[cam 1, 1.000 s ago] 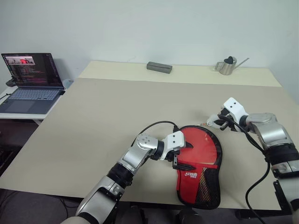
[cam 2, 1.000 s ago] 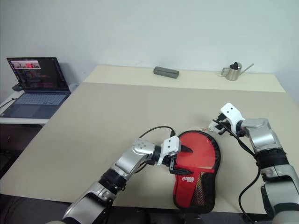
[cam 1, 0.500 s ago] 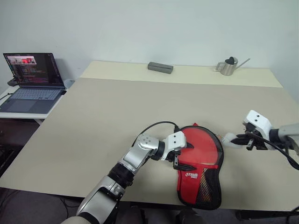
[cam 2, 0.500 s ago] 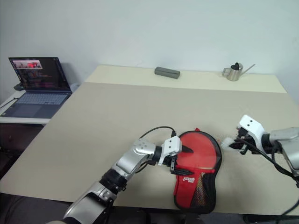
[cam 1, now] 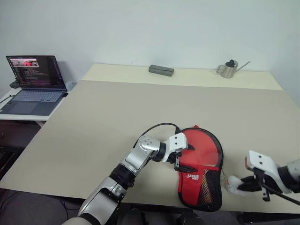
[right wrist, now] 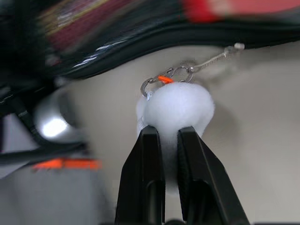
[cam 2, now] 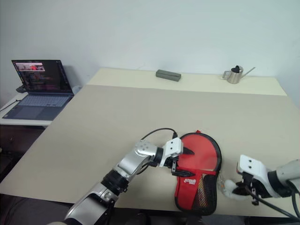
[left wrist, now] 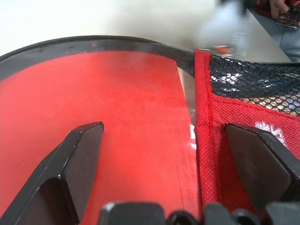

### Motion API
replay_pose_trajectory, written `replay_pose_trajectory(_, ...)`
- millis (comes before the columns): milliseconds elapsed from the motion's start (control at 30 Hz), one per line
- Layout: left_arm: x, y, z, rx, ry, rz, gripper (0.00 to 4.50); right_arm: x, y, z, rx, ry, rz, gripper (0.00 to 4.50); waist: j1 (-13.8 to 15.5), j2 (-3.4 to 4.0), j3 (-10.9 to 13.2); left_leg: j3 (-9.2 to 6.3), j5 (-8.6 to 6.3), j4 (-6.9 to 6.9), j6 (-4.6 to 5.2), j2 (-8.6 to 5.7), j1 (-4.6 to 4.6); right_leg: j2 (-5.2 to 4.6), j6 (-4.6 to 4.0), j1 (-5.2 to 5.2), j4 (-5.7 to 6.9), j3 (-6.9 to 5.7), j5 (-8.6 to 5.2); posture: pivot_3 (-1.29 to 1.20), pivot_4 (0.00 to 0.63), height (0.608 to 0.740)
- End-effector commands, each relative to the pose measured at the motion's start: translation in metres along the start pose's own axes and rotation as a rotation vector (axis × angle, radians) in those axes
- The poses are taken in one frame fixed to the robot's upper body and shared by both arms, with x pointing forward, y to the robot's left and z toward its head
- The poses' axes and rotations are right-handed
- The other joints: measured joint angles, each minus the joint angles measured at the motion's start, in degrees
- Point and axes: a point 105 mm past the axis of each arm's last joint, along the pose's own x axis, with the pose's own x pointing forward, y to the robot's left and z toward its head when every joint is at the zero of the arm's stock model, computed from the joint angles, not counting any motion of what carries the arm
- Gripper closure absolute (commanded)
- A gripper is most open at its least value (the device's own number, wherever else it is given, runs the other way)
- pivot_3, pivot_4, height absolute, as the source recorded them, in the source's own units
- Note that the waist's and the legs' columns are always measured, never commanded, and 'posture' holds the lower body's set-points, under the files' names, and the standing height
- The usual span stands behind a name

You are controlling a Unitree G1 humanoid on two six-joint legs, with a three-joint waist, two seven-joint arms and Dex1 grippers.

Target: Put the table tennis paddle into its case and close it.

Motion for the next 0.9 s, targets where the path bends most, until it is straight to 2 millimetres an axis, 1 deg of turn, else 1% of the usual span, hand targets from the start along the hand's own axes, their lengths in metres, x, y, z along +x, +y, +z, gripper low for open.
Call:
replay_pose_trajectory(33, 0.006, -0.014, -0.047, -0.118, 0.164, -0.030, 0.00, 0.004, 0.029, 0.005, -0.058, -0.001, 0.144, 4.49, 0.04, 0.01, -0.03, 0.00, -0.01, 0.00, 0.01, 0.00, 0.00, 0.00, 0.00, 0.01, -0.04, 0.00, 0.00, 0.00, 0.150, 0.740)
replay_pose_trajectory(133, 0.008, -0.013, -0.046, -0.113, 0.163, -0.030, 0.00, 0.005, 0.044, 0.002, -0.075, 0.007, 0.198, 4.49, 0.23, 0.01, -0.06, -0.08, -0.04, -0.02, 0.05, 0.01, 0.00, 0.00, 0.02, 0.23, -0.40, -0.10, 0.01, 0.00, 0.150, 0.740)
replay_pose_trajectory(300, 0.009, -0.012, -0.046, -0.110, 0.163, -0.027, 0.00, 0.006, 0.062, -0.001, -0.101, 0.020, 0.276, 4.50, 0.47, -0.02, -0.08, -0.08, -0.08, -0.01, 0.11, 0.00, -0.01, -0.05, 0.07, 0.29, -0.53, -0.09, 0.03, 0.00, 0.150, 0.740)
replay_pose_trajectory(533, 0.009, -0.012, -0.046, -0.103, 0.165, -0.025, 0.00, 0.006, 0.072, -0.002, -0.122, 0.023, 0.316, 4.50, 0.54, -0.02, -0.08, -0.07, -0.09, -0.01, 0.11, 0.00, 0.00, -0.04, 0.06, 0.29, -0.53, -0.10, 0.03, 0.00, 0.150, 0.740)
replay_pose_trajectory(733, 0.009, -0.012, -0.045, -0.100, 0.166, -0.022, 0.00, 0.005, 0.082, 0.006, -0.152, 0.006, 0.363, 4.50, 0.65, -0.03, -0.08, -0.08, -0.09, -0.02, 0.11, -0.01, -0.01, -0.04, 0.06, 0.30, -0.55, -0.11, 0.03, 0.00, 0.150, 0.740)
replay_pose_trajectory(900, 0.010, -0.012, -0.045, -0.098, 0.166, -0.020, 0.00, 0.004, 0.090, 0.007, -0.154, 0.011, 0.410, 4.50, 0.73, -0.03, -0.08, -0.09, -0.10, -0.02, 0.10, -0.01, -0.01, -0.04, 0.06, 0.30, -0.57, -0.12, 0.03, 0.00, 0.150, 0.740)
